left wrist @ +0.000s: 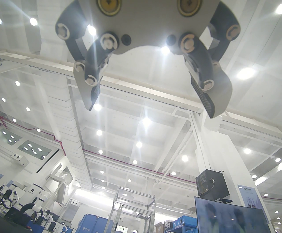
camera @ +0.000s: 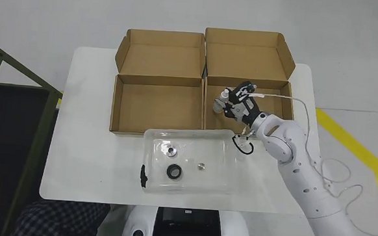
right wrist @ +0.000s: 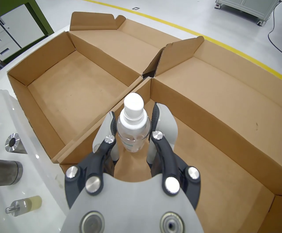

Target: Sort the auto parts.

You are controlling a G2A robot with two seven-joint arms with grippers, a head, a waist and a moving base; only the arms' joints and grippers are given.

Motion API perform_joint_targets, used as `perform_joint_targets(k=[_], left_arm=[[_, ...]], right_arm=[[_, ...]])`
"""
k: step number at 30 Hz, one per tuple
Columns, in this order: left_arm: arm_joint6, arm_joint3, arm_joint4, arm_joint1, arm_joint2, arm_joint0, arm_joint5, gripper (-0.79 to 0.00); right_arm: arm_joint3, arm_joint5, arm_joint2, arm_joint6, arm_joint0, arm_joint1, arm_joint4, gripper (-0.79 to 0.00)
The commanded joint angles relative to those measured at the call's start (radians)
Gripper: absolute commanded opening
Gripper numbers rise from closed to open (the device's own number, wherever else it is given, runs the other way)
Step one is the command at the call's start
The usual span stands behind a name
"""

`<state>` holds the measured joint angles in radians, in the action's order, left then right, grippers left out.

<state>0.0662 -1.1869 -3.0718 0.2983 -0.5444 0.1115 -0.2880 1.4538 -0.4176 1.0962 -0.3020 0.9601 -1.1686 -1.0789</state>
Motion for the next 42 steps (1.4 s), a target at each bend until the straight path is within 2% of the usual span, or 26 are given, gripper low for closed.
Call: perform_joint_targets(k=[1,4,11,14,15,16,17,18,29,35,42], left_arm=[[0.000,0.000,0.000,0.000,0.000,0.000,0.000,0.000],[0.000,0.000,0.000,0.000,0.000,0.000,0.000,0.000],[0.000,0.000,0.000,0.000,0.000,0.000,0.000,0.000],[0.000,0.000,0.000,0.000,0.000,0.000,0.000,0.000],[0.000,0.000,0.000,0.000,0.000,0.000,0.000,0.000],[0.000,0.000,0.000,0.000,0.000,0.000,0.000,0.000],[0.000,0.000,0.000,0.000,0.000,0.000,0.000,0.000],[0.000,0.000,0.000,0.000,0.000,0.000,0.000,0.000],[0.000,0.000,0.000,0.000,0.000,0.000,0.000,0.000],[0.000,0.000,0.000,0.000,0.000,0.000,0.000,0.000],[0.000,0.000,0.000,0.000,0.000,0.000,0.000,0.000]], right_arm=[[-0.009,0.005,-0.003,0.000,-0.004,-0.002,-0.003,-0.745],[-0.023,0.007,-0.010,-0.004,-0.009,-0.004,-0.013,-0.619],[-0.031,0.012,-0.023,-0.008,-0.011,-0.008,-0.044,-0.493],[-0.026,0.009,-0.023,-0.007,-0.006,-0.008,-0.049,-0.409],[-0.020,0.009,-0.021,-0.007,-0.003,-0.008,-0.050,-0.357],[-0.012,0.010,-0.019,-0.007,0.000,-0.008,-0.052,-0.160],[-0.001,0.011,-0.016,-0.007,0.003,-0.007,-0.059,-0.052],[0.011,0.012,-0.012,-0.007,0.007,-0.006,-0.064,-0.012],[0.238,-0.009,0.070,-0.047,0.089,0.015,-0.109,0.000],[0.413,-0.065,0.116,-0.089,0.173,0.032,-0.131,0.000],[0.528,-0.164,0.129,-0.175,0.269,0.047,-0.119,0.000]])
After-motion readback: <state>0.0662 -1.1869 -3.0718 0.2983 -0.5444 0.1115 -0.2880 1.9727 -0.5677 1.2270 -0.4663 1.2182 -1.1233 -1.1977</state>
